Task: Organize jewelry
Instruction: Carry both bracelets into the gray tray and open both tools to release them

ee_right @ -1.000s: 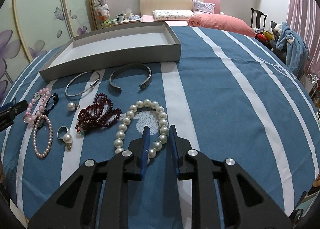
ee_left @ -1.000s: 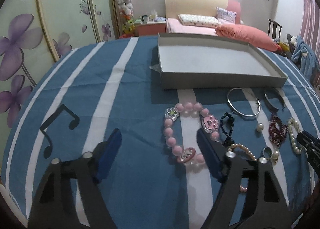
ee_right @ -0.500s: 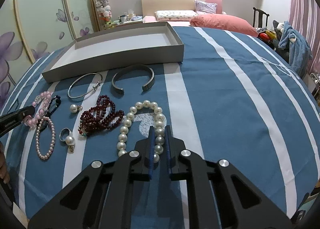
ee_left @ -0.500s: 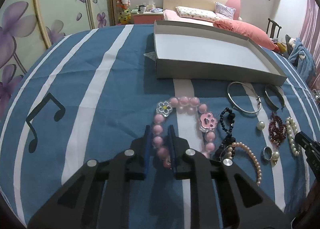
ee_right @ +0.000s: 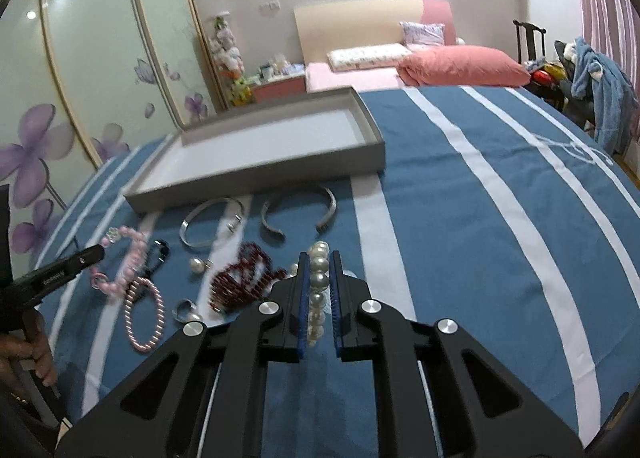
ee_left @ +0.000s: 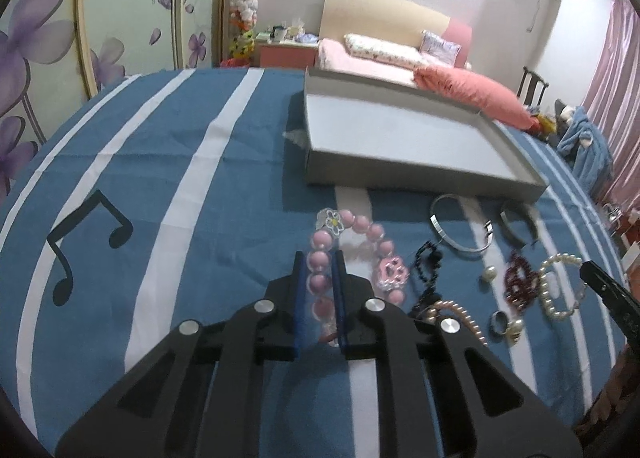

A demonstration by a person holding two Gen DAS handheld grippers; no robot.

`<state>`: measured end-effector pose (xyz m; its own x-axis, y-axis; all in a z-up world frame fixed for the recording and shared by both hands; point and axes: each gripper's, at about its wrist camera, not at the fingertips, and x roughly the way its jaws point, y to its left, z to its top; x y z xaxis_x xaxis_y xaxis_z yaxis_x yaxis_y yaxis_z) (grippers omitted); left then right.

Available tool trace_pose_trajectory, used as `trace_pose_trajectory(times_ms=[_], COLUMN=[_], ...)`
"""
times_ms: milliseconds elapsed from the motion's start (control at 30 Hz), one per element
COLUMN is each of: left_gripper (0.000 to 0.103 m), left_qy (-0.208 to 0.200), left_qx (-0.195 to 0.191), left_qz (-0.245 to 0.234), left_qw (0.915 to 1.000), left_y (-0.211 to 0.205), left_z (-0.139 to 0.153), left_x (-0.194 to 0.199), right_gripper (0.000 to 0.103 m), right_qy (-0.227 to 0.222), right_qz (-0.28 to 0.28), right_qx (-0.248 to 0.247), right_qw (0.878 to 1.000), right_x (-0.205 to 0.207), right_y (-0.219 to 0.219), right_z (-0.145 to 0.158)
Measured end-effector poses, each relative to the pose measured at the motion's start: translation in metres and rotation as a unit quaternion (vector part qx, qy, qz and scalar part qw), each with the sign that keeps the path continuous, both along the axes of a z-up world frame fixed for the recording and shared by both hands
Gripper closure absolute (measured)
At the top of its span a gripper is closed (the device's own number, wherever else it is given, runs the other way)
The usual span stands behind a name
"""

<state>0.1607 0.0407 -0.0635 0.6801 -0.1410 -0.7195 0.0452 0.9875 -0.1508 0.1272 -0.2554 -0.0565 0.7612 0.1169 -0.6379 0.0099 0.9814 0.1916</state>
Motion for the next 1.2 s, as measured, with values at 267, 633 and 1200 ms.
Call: trace_pose_trajectory(times_ms=[267,633,1200], left_gripper=[0.09,0.09,0.09], left_qy=[-0.049,-0.092,-0.136], left_qx=[-0.013,-0.007,0.014], left_qz=[-0.018,-0.036,-0.037], left_qw=[0.9985,0.9951,0.9899], left_y=[-0.009,-0.023,-0.034], left_z=[0.023,0.04,0.07], left_x=[-0.015,-0.037,-0.048], right_gripper=[0.093,0.093,0.093], right_qy=[-0.031,-0.056,-0.114], right_qz=[0.016,0.028,0.035], right_qx=[0.009,0.01,0.002], right_qw=[0.999,0.998,0.993], right_x=[-0.003,-0.007,-0.012], right_y=[0.007,0.013,0.022], right_z=[0.013,0.023,0.051])
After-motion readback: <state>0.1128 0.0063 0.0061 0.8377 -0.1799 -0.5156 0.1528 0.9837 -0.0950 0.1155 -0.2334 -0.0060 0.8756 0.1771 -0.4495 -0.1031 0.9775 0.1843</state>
